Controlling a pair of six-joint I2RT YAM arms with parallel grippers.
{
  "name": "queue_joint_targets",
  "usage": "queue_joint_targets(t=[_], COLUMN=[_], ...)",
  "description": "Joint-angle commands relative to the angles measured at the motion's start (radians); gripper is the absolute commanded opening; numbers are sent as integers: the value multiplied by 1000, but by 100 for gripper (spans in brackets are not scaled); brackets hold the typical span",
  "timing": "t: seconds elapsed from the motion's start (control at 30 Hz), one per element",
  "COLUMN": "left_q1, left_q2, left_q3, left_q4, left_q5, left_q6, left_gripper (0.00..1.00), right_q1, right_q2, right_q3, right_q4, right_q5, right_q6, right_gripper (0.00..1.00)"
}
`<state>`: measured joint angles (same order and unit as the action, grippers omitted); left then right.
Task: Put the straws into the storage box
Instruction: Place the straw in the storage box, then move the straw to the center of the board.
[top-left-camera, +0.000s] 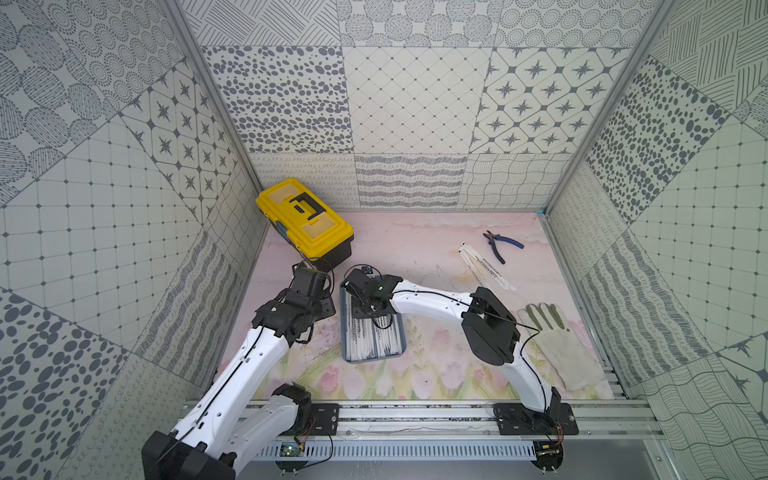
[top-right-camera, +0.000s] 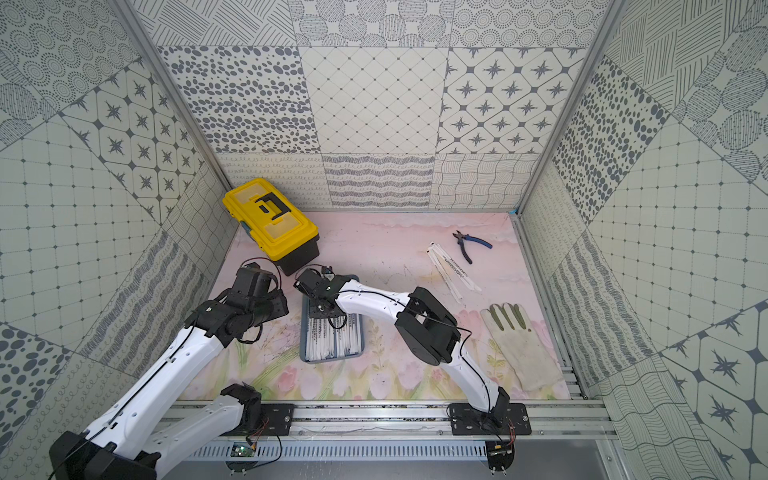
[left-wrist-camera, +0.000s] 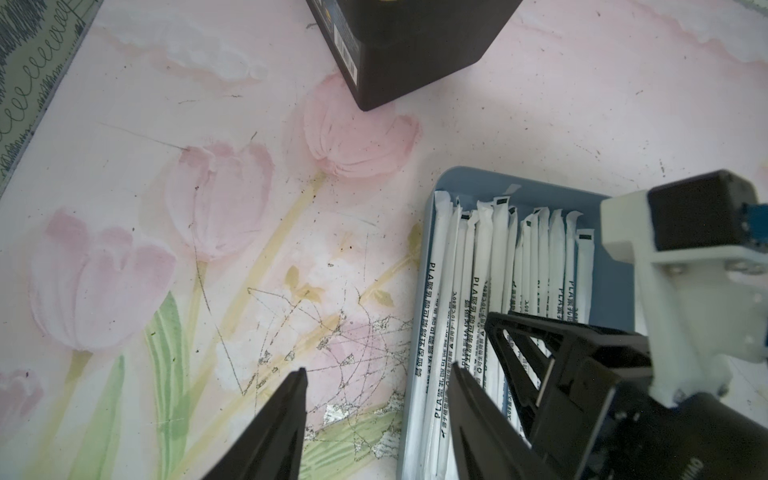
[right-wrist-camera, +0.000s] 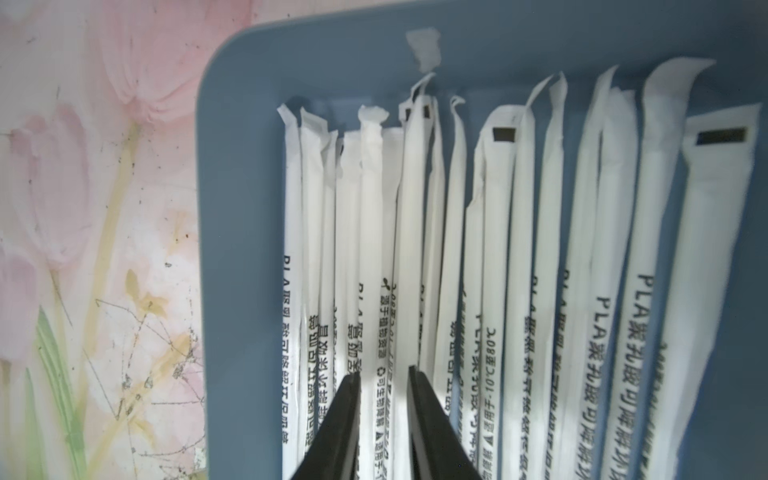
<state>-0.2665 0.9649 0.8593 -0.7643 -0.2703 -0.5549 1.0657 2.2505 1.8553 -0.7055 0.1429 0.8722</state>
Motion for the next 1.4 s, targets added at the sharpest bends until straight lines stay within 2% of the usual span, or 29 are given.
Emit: queue_joint_targets(t=[0.0, 0.13, 0.27, 0.37, 0.5, 0.67, 0.83, 1.07, 1.1, 1.2, 1.3, 1.37], left_q1=[-1, -88, -311, -453, -572, -645, -665, -662, -660, -649, -633, -622], left_q2=[7, 43, 141, 284, 485, 654, 714, 699, 696, 677, 647, 631], left_q3=[31, 63, 87, 153, 274, 387, 408, 366, 361, 341, 310, 292], left_q4=[-14, 45, 190, 256, 273, 283, 283, 295, 297, 295, 300, 301], left_q5=[41, 95, 102, 96, 99, 117, 131, 130, 130, 122, 115, 114], left_q6=[10, 24, 21, 35, 47, 25, 12, 3, 3, -2, -3, -4], left_gripper=[58, 58, 58, 58, 59, 59, 59, 60, 60, 60, 60, 60], right_q1=[-21, -130, -351, -495, -659, -768, -802, -791, -783, -740, -656, -589], right_q2=[-141, -335, -484, -536, -499, -359, -248, -155, -157, -194, -268, -325], right_q3=[-36, -246, -472, -541, -530, -449, -374, -336, -344, -397, -465, -509], right_q4=[-1, 18, 24, 18, 20, 28, 35, 11, 8, 15, 7, -13], right_q5=[-3, 22, 35, 83, 58, 32, 63, 62, 62, 61, 131, 176], right_q6=[-13, -58, -182, -306, -411, -460, -463, -473, -473, -470, -473, -462], right_gripper=[26, 26, 30, 34, 42, 49, 50, 49, 48, 35, 22, 18])
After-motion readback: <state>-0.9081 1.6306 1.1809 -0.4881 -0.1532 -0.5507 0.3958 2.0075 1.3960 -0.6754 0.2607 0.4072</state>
